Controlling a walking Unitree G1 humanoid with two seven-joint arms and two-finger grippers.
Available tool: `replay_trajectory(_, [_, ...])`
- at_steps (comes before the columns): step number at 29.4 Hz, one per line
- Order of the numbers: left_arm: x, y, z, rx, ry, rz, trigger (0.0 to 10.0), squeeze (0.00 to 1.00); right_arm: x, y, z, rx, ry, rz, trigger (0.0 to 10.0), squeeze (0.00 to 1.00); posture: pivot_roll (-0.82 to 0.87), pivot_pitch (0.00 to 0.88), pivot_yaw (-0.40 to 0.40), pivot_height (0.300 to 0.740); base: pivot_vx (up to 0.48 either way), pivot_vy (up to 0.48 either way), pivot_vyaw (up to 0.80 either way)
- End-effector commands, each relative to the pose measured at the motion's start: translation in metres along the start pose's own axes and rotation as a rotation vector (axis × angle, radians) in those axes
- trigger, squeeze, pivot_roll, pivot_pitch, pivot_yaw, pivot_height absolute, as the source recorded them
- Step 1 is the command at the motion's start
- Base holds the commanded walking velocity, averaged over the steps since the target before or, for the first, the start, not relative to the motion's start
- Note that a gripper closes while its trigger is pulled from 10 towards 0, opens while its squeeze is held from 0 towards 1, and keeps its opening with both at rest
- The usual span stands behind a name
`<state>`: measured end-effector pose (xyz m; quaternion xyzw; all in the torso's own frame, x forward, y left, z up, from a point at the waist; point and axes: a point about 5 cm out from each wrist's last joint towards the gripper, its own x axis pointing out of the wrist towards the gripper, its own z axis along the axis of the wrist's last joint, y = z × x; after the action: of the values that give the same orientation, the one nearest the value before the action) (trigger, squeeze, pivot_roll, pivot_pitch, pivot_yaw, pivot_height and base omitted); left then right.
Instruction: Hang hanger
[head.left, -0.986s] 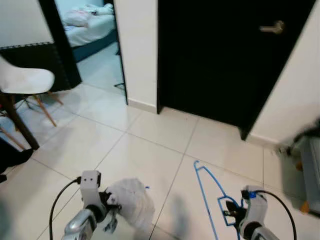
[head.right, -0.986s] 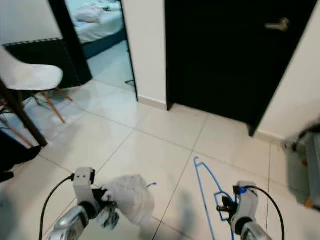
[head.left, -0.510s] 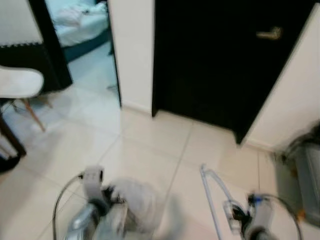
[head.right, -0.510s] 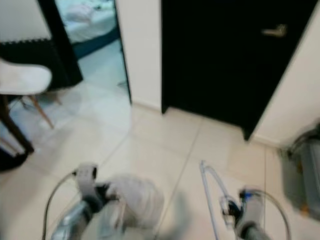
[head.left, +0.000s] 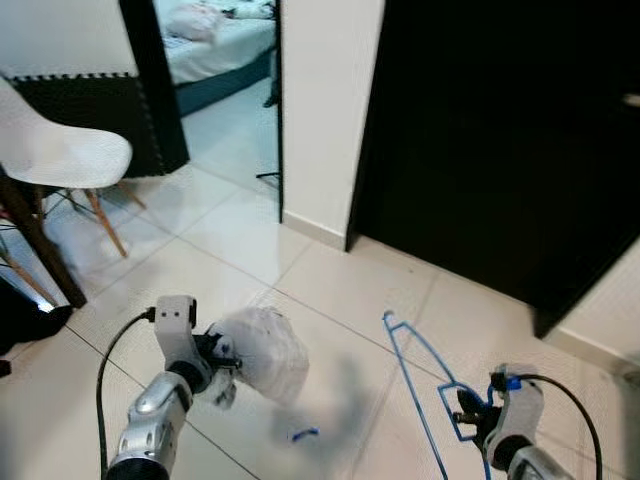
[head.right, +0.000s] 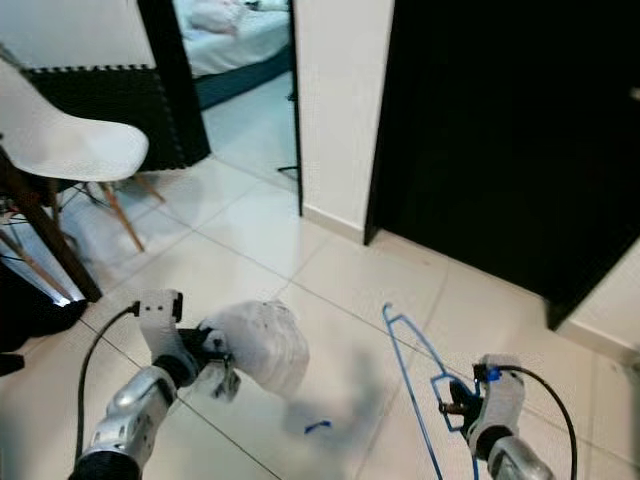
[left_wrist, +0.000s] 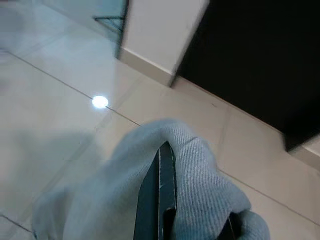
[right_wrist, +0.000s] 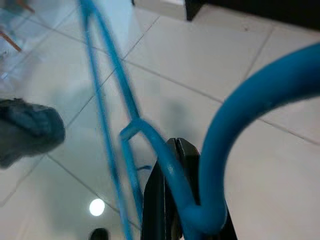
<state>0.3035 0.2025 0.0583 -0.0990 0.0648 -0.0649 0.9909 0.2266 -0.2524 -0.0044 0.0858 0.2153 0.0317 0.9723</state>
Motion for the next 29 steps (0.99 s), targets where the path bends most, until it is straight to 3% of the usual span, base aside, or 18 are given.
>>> replay_trajectory(1, [0.009, 0.0, 0.022, -0.003, -0.073, 0.0, 10.0, 0.0, -0.006, -0.004, -0.006, 0.009, 0.018, -0.02, 10.0, 0.0, 0.05, 0.052, -0.019, 0.74, 0.428, 0.0, 0.0])
replay_trajectory(6, [0.014, 0.006, 0.041, 0.005, -0.116, 0.023, 10.0, 0.0, -0.005, -0.001, -0.007, -0.01, 0.023, -0.013, 10.0, 0.0, 0.06, 0.051, -0.02, 0.74, 0.428, 0.0, 0.2])
replay_trajectory(8, [0.019, 0.011, 0.061, 0.018, -0.17, 0.041, 10.0, 0.0, -0.005, 0.001, -0.008, -0.017, 0.025, -0.008, 10.0, 0.0, 0.06, 0.052, -0.019, 0.74, 0.426, 0.0, 0.8])
replay_trajectory(13, [0.02, 0.012, 0.071, 0.022, -0.197, 0.043, 10.0, 0.0, -0.005, 0.001, -0.008, -0.015, 0.025, -0.008, 10.0, 0.0, 0.06, 0.052, -0.019, 0.74, 0.43, 0.0, 0.7])
replay_trajectory(14, [0.023, 0.011, 0.083, 0.03, -0.228, 0.04, 10.0, 0.0, -0.005, 0.0, -0.008, 0.004, 0.026, -0.016, 10.0, 0.0, 0.06, 0.052, -0.016, 0.74, 0.431, 0.0, 0.0])
replay_trajectory(17, [0.023, 0.011, 0.083, 0.03, -0.228, 0.04, 10.0, 0.0, -0.005, 0.0, -0.008, 0.004, 0.026, -0.016, 10.0, 0.0, 0.06, 0.052, -0.016, 0.74, 0.431, 0.0, 0.0])
replay_trajectory(18, [0.026, 0.008, 0.094, 0.036, -0.255, 0.029, 10.0, 0.0, -0.005, -0.001, -0.008, 0.016, 0.026, -0.022, 10.0, 0.0, 0.06, 0.052, -0.016, 0.74, 0.431, 0.0, 0.0])
replay_trajectory(29, [0.038, -0.005, 0.123, 0.079, -0.3, 0.003, 10.0, 0.0, -0.004, -0.003, -0.008, 0.027, 0.027, -0.033, 10.0, 0.0, 0.06, 0.038, -0.015, 0.74, 0.471, 0.0, 0.0])
